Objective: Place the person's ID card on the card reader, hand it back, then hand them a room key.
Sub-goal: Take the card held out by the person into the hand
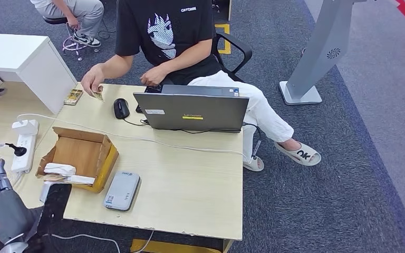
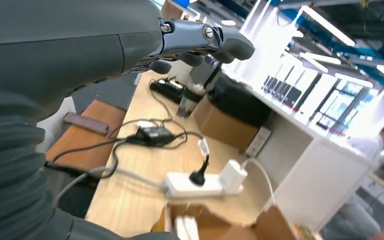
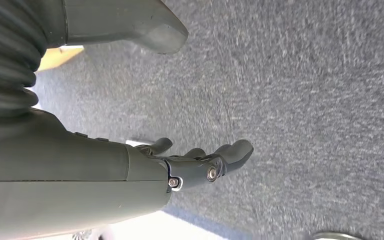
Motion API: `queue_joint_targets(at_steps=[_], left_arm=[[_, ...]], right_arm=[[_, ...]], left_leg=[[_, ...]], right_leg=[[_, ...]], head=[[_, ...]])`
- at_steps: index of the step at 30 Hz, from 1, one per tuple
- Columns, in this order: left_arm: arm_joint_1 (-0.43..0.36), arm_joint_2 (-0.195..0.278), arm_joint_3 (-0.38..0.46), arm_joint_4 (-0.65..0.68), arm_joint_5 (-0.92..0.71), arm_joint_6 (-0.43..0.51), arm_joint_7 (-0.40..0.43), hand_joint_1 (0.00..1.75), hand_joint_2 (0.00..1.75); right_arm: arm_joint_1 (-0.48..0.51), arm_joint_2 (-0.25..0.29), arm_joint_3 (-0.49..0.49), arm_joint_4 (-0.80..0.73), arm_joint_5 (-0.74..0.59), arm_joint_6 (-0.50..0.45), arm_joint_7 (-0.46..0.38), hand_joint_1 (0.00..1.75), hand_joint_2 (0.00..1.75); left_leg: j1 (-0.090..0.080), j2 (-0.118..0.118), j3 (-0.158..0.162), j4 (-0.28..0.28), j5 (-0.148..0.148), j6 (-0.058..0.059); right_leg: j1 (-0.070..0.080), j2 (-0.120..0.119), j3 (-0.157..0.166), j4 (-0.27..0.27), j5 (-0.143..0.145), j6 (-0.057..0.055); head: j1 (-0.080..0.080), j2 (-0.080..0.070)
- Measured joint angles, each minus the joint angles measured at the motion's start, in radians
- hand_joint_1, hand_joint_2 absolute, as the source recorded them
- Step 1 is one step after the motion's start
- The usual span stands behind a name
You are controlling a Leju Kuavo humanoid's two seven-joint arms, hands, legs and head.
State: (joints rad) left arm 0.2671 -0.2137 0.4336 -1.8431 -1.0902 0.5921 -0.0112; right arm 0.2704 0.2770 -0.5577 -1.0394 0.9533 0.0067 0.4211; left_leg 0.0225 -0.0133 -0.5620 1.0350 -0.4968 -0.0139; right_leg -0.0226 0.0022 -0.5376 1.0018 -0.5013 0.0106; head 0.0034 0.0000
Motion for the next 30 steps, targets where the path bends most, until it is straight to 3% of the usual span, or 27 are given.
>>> queue_joint_targets(at_steps=[13, 19, 25, 30], left_arm=[[-0.228, 0.171, 0.29, -0.028, 0.15, -0.066, -0.139, 0.0, 1.75], [-0.329, 0.212, 0.395, -0.065, 0.206, -0.137, -0.2, 0.0, 1.75], [-0.432, 0.21, 0.401, -0.103, 0.144, -0.267, -0.234, 0.0, 1.75], [-0.491, 0.203, 0.338, -0.103, 0.046, -0.32, -0.23, 0.0, 1.75]], right_arm=[[0.001, -0.001, -0.076, 0.013, 0.162, 0.01, -0.065, 0.0, 1.75], [-0.003, 0.0, -0.113, 0.023, 0.23, 0.013, -0.095, 0.0, 1.75], [-0.016, 0.0, -0.16, 0.044, 0.308, 0.018, -0.136, 0.0, 1.75], [-0.032, 0.0, -0.211, 0.073, 0.385, 0.02, -0.18, 0.0, 1.75]], left_leg=[[0.0, -0.002, -0.001, 0.0, 0.001, 0.0], [0.0, -0.003, -0.001, 0.0, 0.002, 0.001], [-0.001, -0.003, -0.001, 0.0, 0.003, 0.0], [0.0, -0.003, -0.001, 0.0, 0.003, -0.001]], right_leg=[[0.0, -0.003, 0.0, 0.0, 0.0, 0.0], [0.0, -0.003, 0.0, 0.0, 0.0, 0.0], [0.0, -0.003, 0.0, 0.0, 0.002, 0.0], [0.0, -0.003, -0.001, 0.0, 0.002, -0.001]], head=[[0.0, 0.0], [0.0, 0.0], [0.0, 0.0], [0.0, 0.0]])
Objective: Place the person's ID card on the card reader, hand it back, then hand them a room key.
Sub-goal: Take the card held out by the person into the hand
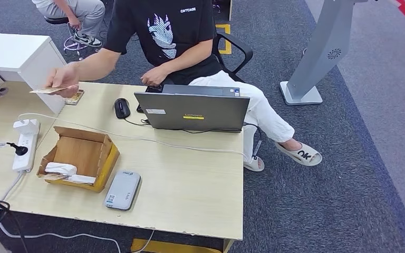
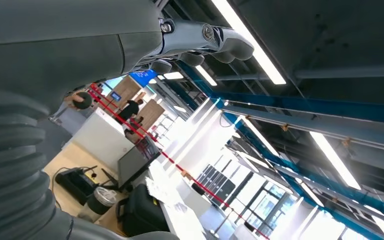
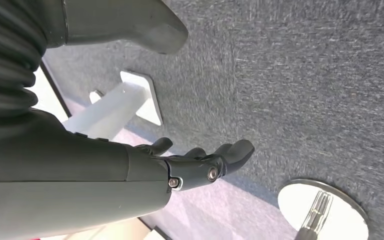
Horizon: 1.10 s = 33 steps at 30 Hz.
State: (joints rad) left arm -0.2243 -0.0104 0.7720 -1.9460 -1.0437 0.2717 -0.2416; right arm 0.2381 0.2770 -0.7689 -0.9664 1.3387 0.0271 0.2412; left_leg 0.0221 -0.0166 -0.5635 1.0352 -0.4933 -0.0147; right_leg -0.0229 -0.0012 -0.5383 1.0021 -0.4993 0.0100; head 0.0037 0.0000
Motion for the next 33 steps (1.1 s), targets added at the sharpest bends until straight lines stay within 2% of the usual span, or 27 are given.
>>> queue_joint_targets(at_steps=[9, 21, 22, 25, 26, 33], left_arm=[[-0.069, -0.029, -0.145, 0.082, -0.172, -0.053, 0.044, 0.0, 1.75], [-0.097, -0.063, -0.344, 0.265, -0.334, -0.056, 0.078, 0.0, 1.75], [-0.097, -0.066, -0.356, 0.274, -0.336, -0.057, 0.081, 0.15, 1.75], [-0.097, -0.077, -0.375, 0.292, -0.303, -0.07, 0.091, 1.46, 1.75], [-0.097, -0.082, -0.377, 0.295, -0.287, -0.076, 0.092, 1.75, 1.75], [-0.089, -0.097, -0.378, 0.302, -0.239, -0.094, 0.093, 1.75, 1.75]], right_arm=[[-0.033, 0.0, -0.081, 0.075, 0.132, 0.002, -0.066, 0.0, 1.75], [-0.075, -0.008, -0.126, 0.165, 0.22, 0.016, -0.114, 0.0, 1.75], [-0.08, -0.009, -0.129, 0.172, 0.225, 0.018, -0.116, 0.0, 1.75], [-0.088, -0.011, -0.134, 0.186, 0.231, 0.022, -0.117, 0.0, 1.75], [-0.089, -0.012, -0.134, 0.189, 0.231, 0.023, -0.117, 0.0, 1.75], [-0.09, -0.013, -0.134, 0.193, 0.231, 0.025, -0.129, 0.0, 1.75]], left_leg=[[0.0, 0.0, 0.0, 0.0, 0.0, 0.0], [0.0, -0.001, -0.002, 0.0, 0.002, 0.002], [0.0, 0.0, -0.002, 0.0, 0.002, 0.002], [0.0, 0.0, -0.002, 0.0, 0.002, 0.002], [0.0, 0.0, -0.002, 0.0, 0.002, 0.002], [0.0, 0.0, -0.004, 0.0, 0.002, 0.002]], right_leg=[[0.0, 0.0, 0.0, 0.0, 0.0, 0.0], [0.0, 0.0, -0.001, 0.0, 0.002, 0.001], [0.0, 0.0, -0.001, 0.0, 0.003, 0.001], [0.0, 0.0, -0.001, 0.0, 0.003, 0.001], [0.0, 0.0, -0.001, 0.0, 0.003, 0.001], [0.0, 0.0, -0.002, 0.0, 0.003, 0.001]], head=[[0.0, 0.0], [0.0, 0.0], [0.0, 0.0], [0.0, 0.0], [0.0, 0.0], [0.0, 0.0]])
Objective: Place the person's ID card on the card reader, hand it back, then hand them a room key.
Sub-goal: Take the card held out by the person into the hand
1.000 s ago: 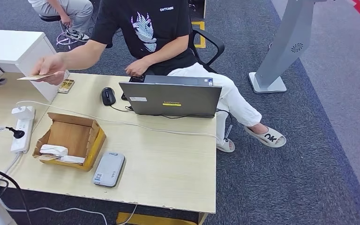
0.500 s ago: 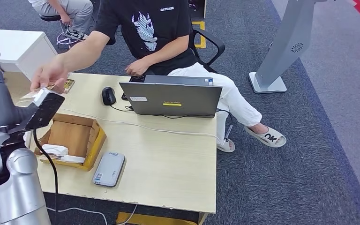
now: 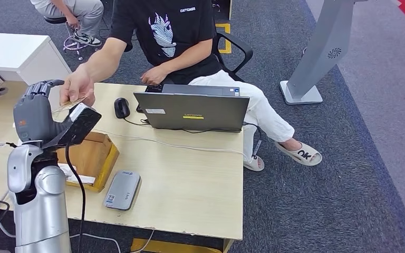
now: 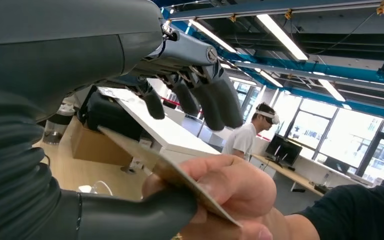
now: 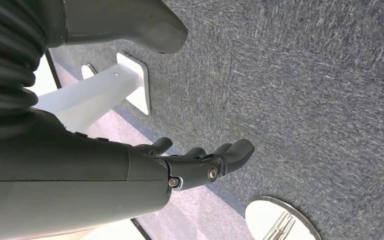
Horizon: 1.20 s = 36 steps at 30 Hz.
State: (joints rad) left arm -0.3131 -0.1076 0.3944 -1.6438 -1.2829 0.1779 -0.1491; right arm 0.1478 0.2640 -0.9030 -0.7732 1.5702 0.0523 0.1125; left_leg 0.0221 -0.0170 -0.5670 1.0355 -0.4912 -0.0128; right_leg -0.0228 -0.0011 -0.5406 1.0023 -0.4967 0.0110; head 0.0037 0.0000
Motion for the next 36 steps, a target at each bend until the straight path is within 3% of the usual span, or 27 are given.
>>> queue_joint_targets(at_steps=[25, 32, 36], left_arm=[[0.01, -0.004, 0.0, 0.0, 0.012, -0.012, -0.011, 1.75, 1.75], [0.082, -0.004, -0.014, -0.042, 0.043, -0.087, -0.038, 1.75, 1.75], [0.173, 0.004, -0.074, -0.095, 0.023, -0.216, -0.006, 1.75, 1.75]], right_arm=[[-0.001, 0.0, 0.0, 0.003, 0.0, 0.001, -0.001, 0.0, 1.75], [-0.001, 0.0, 0.0, 0.0, 0.0, 0.02, 0.01, 0.0, 1.75], [0.0, 0.0, 0.0, -0.015, 0.0, 0.039, 0.022, 0.0, 1.75]], left_leg=[[0.0, -0.001, -0.001, 0.0, 0.0, 0.0], [0.0, 0.0, -0.001, 0.0, 0.0, 0.0], [0.0, 0.0, -0.001, 0.0, 0.0, 0.0]], right_leg=[[0.0, -0.001, 0.0, 0.0, 0.0, 0.0], [0.0, 0.0, -0.001, 0.0, 0.0, 0.0], [0.0, 0.0, -0.001, 0.0, 0.0, 0.0]], head=[[0.0, 0.0], [0.0, 0.0], [0.0, 0.0]])
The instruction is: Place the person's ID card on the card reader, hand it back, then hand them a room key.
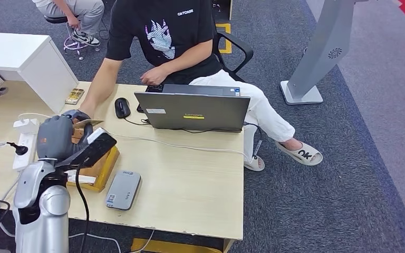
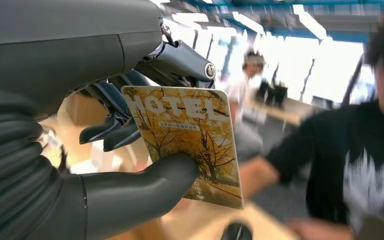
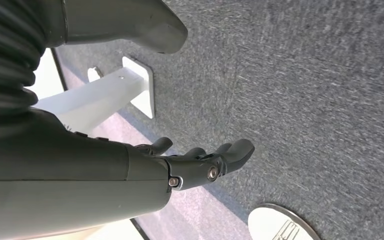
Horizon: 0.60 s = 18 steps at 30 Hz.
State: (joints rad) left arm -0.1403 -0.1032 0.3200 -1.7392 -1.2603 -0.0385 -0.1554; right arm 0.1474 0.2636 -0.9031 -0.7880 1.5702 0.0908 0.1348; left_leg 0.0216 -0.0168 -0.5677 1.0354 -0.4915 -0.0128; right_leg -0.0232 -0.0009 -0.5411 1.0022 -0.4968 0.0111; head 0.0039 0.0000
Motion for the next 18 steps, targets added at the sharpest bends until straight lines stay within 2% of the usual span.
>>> queue_joint_targets(at_steps=[3, 9, 18], left_arm=[[0.111, 0.024, -0.079, -0.031, -0.002, -0.07, 0.04, 1.75, 1.75], [0.23, 0.053, -0.18, -0.042, -0.002, -0.057, 0.058, 1.75, 1.75], [0.291, 0.066, -0.234, -0.043, -0.007, -0.06, 0.059, 1.75, 1.75]], right_arm=[[0.0, 0.0, -0.003, -0.015, 0.0, 0.014, 0.001, 0.0, 1.75], [-0.001, 0.0, -0.008, -0.03, 0.0, 0.019, 0.001, 0.0, 1.75], [-0.001, 0.0, -0.01, -0.031, 0.0, 0.014, 0.0, 0.0, 1.75]], left_leg=[[0.0, 0.002, -0.001, 0.0, 0.0, 0.0], [0.0, -0.001, -0.003, 0.0, 0.001, 0.001], [0.0, -0.002, -0.003, 0.0, 0.001, 0.001]], right_leg=[[0.0, 0.001, -0.002, 0.0, 0.0, 0.0], [0.0, -0.002, -0.003, 0.0, 0.0, 0.0], [0.0, -0.003, -0.002, 0.0, 0.0, 0.0]], head=[[0.0, 0.0], [0.0, 0.0], [0.0, 0.0]])
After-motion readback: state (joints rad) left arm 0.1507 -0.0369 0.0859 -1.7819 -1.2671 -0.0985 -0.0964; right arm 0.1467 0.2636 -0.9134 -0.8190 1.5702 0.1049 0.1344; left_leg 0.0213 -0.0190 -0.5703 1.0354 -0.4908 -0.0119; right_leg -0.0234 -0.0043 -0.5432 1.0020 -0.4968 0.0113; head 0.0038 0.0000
